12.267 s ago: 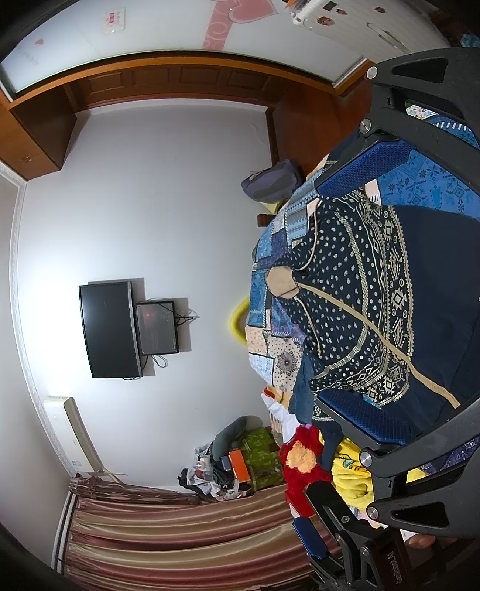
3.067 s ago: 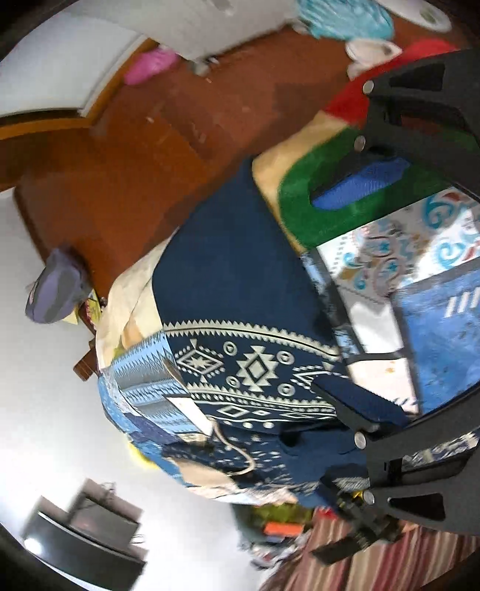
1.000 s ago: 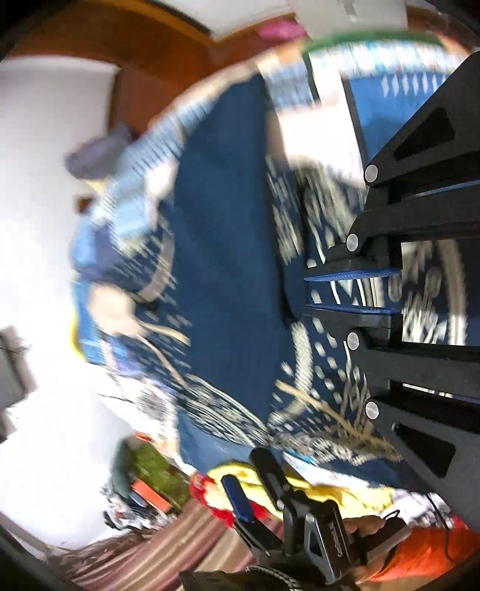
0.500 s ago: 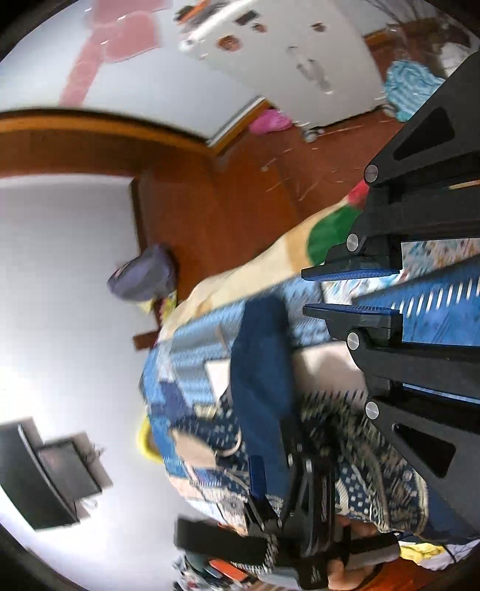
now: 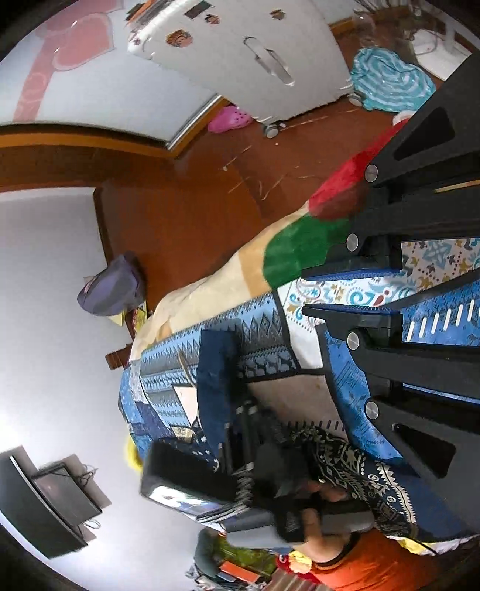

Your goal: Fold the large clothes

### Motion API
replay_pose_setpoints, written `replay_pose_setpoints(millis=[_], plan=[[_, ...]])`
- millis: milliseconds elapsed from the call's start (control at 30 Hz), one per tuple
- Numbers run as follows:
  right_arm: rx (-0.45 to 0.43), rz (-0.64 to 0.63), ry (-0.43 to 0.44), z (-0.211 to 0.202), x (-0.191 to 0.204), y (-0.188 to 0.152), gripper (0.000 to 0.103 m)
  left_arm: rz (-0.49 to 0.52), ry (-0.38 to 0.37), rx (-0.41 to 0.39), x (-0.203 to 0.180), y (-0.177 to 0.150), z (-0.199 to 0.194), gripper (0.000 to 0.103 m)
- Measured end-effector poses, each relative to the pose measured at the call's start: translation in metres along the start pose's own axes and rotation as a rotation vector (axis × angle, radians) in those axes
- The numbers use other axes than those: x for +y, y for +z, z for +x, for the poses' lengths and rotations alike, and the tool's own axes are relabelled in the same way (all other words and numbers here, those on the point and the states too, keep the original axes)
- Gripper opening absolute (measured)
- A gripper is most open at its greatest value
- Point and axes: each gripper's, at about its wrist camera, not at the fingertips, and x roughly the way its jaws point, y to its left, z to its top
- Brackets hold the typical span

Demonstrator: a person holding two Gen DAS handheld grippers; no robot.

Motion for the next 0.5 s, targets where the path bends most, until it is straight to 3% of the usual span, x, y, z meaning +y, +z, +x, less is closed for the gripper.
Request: replay_pose_setpoints(millis=[167, 300, 500], plan=[[-0.009, -0.038, 0.044, 0.003, 0.025, 0.008, 0.008, -0.101, -0.009, -0.162, 0.049, 0.0, -0.084, 0.004], [-0.016, -0.102, 0.062, 0.007, 0.058, 0.015, 0.008, -0.137, 0.066, -0.261, 0.092, -0.013, -0.148, 0.004], [-0.016, -0.189, 0.102, 0.019, 0.111, 0.025, 0.008, -0.21, 0.165, -0.346, 0.157, -0.049, -0.2, 0.004]])
